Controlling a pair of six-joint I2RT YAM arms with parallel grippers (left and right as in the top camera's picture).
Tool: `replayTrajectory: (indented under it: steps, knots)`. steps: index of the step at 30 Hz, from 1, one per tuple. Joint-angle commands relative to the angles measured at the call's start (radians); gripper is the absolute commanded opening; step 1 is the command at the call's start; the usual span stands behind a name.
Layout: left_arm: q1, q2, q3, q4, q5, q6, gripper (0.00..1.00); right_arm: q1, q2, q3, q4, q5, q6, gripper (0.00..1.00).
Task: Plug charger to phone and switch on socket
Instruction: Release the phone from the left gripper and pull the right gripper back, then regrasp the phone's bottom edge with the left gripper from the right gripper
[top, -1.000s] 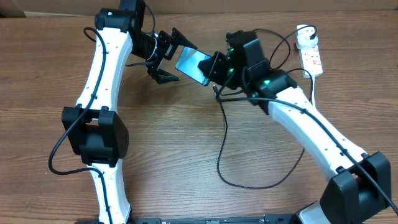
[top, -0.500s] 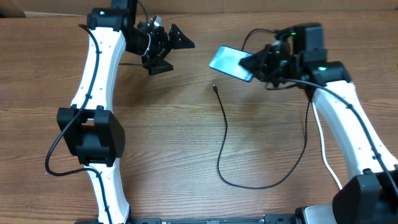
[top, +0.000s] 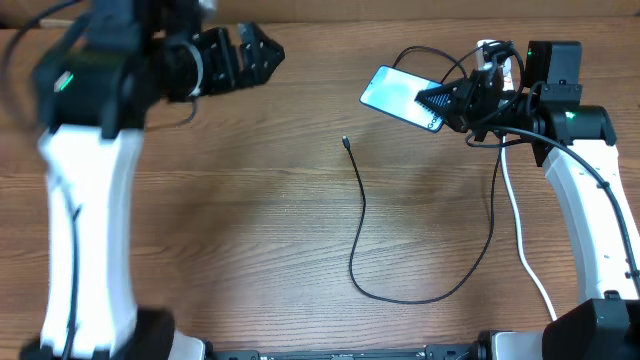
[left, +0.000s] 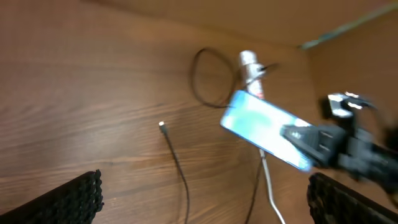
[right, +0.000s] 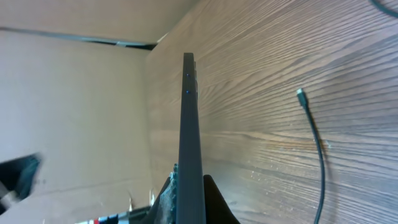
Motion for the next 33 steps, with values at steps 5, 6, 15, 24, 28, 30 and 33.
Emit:
replayTrajectory:
  steps: [5, 6, 15, 24, 28, 30, 33]
  knots:
    - [0.016, -0.139, -0.245, 0.015, 0.04, 0.023, 0.93, -0.005, -0.036, 0.02, -0.003, -0.106, -0.06, 0.04]
    - [0.014, -0.185, -0.335, 0.058, 0.027, 0.002, 0.93, -0.005, -0.036, 0.02, -0.007, -0.105, -0.06, 0.04]
    - [0.013, -0.727, -1.231, 0.755, 0.025, -0.299, 1.0, -0.005, -0.035, 0.02, -0.018, -0.106, -0.06, 0.04]
    - [0.021, -0.628, -1.533, 1.248, 0.212, -0.822, 1.0, 0.021, -0.035, 0.02, -0.014, -0.104, -0.044, 0.04]
    - [0.021, -0.465, -1.532, 1.493, 0.369, -0.918, 1.0, 0.024, -0.035, 0.02, 0.009, -0.101, -0.02, 0.04]
    - [0.021, -0.408, -1.532, 1.596, 0.403, -0.951, 1.0, 0.026, -0.035, 0.02, 0.024, -0.084, 0.007, 0.04]
    - [0.019, -0.338, -1.532, 1.794, 0.416, -1.033, 1.0, 0.042, -0.032, 0.019, 0.072, -0.048, 0.072, 0.04]
